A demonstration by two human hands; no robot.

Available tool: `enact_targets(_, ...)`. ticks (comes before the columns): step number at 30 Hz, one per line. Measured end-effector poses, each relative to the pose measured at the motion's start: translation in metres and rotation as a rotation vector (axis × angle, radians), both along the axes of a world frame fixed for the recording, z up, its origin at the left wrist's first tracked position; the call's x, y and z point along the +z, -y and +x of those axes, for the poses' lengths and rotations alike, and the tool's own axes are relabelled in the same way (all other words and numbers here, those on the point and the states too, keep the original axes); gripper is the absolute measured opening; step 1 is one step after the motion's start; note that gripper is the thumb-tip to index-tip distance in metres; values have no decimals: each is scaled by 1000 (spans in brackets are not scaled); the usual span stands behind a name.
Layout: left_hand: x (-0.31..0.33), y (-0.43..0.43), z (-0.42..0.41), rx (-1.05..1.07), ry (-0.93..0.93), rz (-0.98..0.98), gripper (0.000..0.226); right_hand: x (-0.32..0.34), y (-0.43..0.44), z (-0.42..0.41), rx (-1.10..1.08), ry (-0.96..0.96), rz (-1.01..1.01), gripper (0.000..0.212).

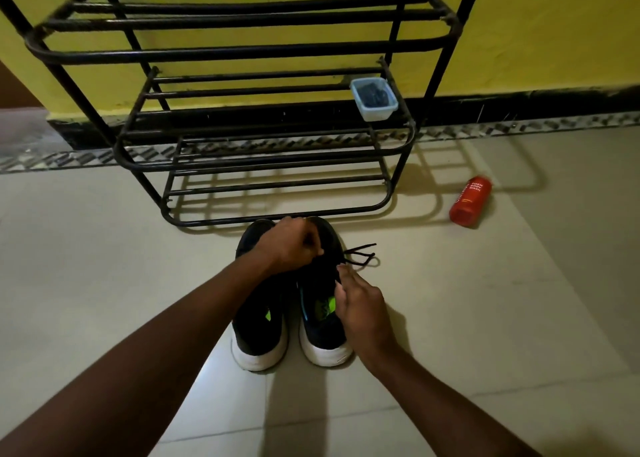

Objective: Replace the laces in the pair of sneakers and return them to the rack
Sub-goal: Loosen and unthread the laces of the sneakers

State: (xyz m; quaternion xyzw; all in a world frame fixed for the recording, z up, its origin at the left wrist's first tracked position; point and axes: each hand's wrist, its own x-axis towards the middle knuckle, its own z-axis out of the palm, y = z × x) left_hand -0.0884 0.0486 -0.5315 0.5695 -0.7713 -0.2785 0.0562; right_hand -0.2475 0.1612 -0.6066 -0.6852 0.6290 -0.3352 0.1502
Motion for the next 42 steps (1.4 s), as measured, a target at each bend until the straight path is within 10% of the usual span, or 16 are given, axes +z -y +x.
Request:
enact_targets(6, -3, -10, -11, 422, -526, 148, 22, -5, 0, 1, -41, -9, -1, 50)
enact_targets(12, -9, -6, 2, 97, 17, -121, 10, -6, 0, 1, -40, -15, 15, 55)
enact_targets(17, 0, -12, -5, 478, -713, 40, 19, -9, 0, 2, -70, -33, 2, 49)
enact_targets(23, 0, -1, 18, -134, -68, -144, 16, -8, 0, 5, -103, -93, -31, 46)
enact_targets(29, 0, 4, 28, -236, 70, -208, 16, -9, 1, 4, -121, -101, -37, 35)
enact_targets(32, 2, -1, 21, 5, -152, -328, 15, -7, 0, 4, -109, -107, -27, 35)
enact_targets(36, 17, -7, 15, 386, -957, 66, 24, -6, 0, 3, -101, -114, -4, 38)
enact_targets(42, 9, -8, 30, -66, -3, -196, 36, -3, -1, 4, -95, -122, -16, 43)
